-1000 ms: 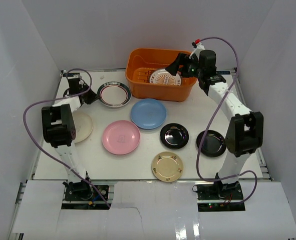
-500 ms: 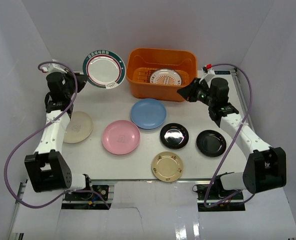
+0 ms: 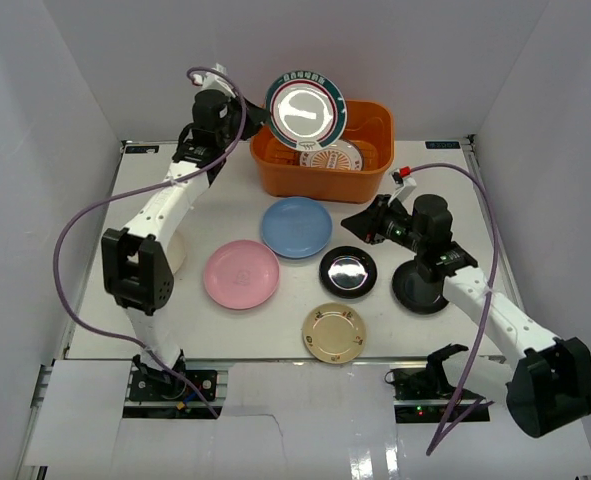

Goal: Place the plates into the plastic bin on the countertop

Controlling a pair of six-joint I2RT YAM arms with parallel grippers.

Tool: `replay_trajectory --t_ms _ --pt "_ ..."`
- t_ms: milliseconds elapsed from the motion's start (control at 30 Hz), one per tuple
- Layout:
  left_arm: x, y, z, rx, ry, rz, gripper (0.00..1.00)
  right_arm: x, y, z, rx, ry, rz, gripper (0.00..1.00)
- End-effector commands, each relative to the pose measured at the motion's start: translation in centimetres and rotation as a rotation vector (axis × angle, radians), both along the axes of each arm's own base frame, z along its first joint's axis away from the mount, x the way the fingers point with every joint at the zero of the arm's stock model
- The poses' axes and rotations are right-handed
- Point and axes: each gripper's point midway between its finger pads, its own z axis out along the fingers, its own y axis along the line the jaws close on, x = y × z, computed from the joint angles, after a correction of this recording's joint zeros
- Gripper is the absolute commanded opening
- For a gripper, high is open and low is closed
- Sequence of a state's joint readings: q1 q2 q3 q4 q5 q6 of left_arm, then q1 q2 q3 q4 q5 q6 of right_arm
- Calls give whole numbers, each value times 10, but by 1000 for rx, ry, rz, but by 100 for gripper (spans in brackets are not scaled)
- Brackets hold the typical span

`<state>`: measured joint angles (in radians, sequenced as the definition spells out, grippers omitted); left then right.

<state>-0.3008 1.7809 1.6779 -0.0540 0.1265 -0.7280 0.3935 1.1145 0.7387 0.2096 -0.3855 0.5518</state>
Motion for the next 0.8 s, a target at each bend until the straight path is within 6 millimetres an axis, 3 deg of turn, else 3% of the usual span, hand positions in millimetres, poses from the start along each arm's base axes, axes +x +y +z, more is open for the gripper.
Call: replay_trajectory --t_ms 0,33,67,133,167,200,233,267,300,533,567,633,667,767 --pt "35 -1 2 23 -15 92 0 -22 2 8 -13 -43 51 12" --pt "42 -7 17 17 -44 86 0 -29 3 10 -12 -52 64 12" --pt "57 -18 -10 38 -8 100 0 -34 2 4 -23 -40 69 12" --pt "69 -29 -19 45 -5 92 0 -44 3 6 -23 -52 88 12" --pt "73 -38 -7 36 -35 83 0 -47 2 2 -33 -51 89 12" --pt "84 -46 -30 52 -6 76 0 -49 1 0 -40 -45 85 12" --pt "87 -50 -39 62 11 76 0 -51 0 1 -42 -53 86 12" --pt "90 -56 -32 57 -5 72 0 -53 0 1 -47 -56 86 12" --pt "95 -59 -49 68 20 71 0 -52 -2 -2 -60 -55 78 12" --pt "91 -67 -95 109 99 65 2 -53 -1 -10 -84 -55 69 14" --pt "90 -67 -102 117 113 63 14 -52 -1 -11 -88 -54 63 15" --pt "88 -68 -107 126 120 54 28 -50 -1 -12 -92 -53 57 17" --pt "88 -68 -108 133 119 48 41 -50 -1 -13 -92 -50 56 18" --pt "85 -67 -114 142 130 42 55 -48 -1 -16 -94 -45 50 19"
